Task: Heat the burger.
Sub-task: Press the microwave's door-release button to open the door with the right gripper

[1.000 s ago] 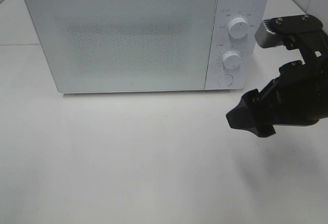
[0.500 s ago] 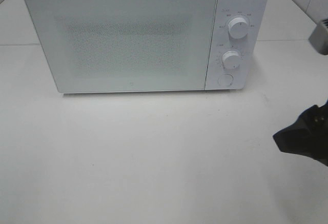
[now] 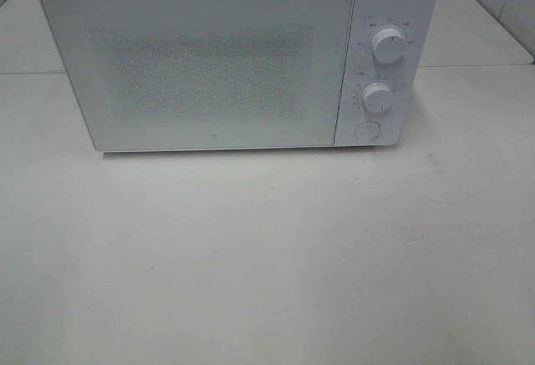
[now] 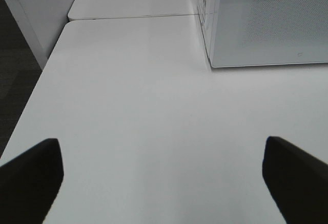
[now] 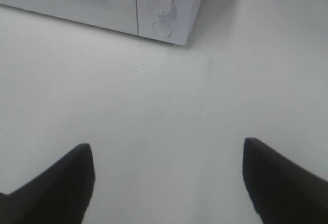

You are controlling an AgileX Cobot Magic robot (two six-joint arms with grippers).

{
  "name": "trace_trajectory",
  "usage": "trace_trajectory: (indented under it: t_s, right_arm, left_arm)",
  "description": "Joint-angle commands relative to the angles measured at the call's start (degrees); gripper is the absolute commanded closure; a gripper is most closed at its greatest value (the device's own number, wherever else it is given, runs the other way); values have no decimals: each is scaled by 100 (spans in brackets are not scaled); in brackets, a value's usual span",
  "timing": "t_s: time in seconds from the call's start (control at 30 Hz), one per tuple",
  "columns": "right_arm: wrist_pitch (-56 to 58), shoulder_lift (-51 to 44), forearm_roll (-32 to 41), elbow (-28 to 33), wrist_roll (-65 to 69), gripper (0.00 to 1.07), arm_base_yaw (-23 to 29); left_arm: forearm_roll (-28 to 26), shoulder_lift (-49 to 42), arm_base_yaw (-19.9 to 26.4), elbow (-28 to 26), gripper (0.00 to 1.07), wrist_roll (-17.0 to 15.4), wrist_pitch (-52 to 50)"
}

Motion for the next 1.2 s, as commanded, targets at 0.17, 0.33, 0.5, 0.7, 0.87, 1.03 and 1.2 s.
trace_trajectory:
  t_s: [0.17, 0.33, 0.5, 0.7, 0.87, 1.03, 1.2]
  right_arm:
    - [74, -1157, -29, 218, 63, 31, -625]
    - [109, -1553, -29, 218, 229, 31, -865]
    - [269, -1856, -29, 218, 361, 31, -1049]
    - [688, -2183, -23, 344, 481, 31, -1157]
    - [699, -2183, -23, 367, 476, 31, -1157]
    - [699, -2183, -23, 367, 481, 31, -1157]
    - [693, -2183, -23, 367, 481, 31, -1157]
  left_arm:
    - [6, -86, 6, 0, 9, -23, -86]
    - [6, -86, 6, 0, 9, -23, -86]
    - [6, -86, 6, 0, 9, -23, -86]
    - [11, -86, 6, 0, 9, -23, -86]
    - [11, -86, 6, 0, 9, -23, -86]
    - [11, -86, 6, 0, 9, -23, -86]
    - [11, -86, 6, 0, 9, -23, -86]
